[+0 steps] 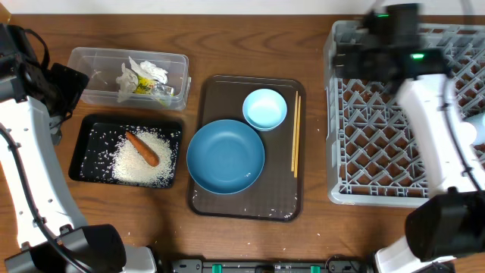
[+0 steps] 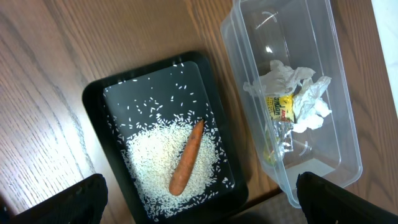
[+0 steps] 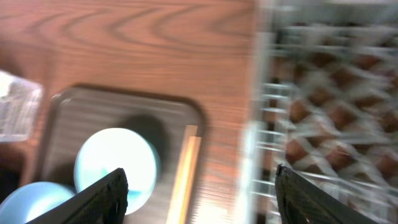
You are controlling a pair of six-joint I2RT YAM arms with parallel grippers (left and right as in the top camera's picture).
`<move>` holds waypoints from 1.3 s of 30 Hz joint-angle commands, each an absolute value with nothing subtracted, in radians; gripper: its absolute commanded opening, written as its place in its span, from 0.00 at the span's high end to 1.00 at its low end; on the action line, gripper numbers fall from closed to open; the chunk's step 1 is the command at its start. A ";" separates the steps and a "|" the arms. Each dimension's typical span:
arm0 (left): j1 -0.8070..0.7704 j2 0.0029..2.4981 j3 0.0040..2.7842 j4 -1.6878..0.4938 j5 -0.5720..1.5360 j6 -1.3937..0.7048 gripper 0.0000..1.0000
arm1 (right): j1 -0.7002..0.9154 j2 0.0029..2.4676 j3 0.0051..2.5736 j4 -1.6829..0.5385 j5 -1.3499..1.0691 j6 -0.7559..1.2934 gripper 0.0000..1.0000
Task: Sort waste into correct bins and load items into the dishwasher rack
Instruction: 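Reach the right gripper to the light blue bowl and grasp its rim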
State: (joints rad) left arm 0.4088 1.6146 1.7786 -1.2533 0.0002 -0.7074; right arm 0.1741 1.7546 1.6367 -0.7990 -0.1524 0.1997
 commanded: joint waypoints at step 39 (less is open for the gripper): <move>0.412 1.618 1.781 -1.256 -0.009 -0.716 0.01 | 0.670 2.180 1.640 -0.563 0.128 0.651 0.66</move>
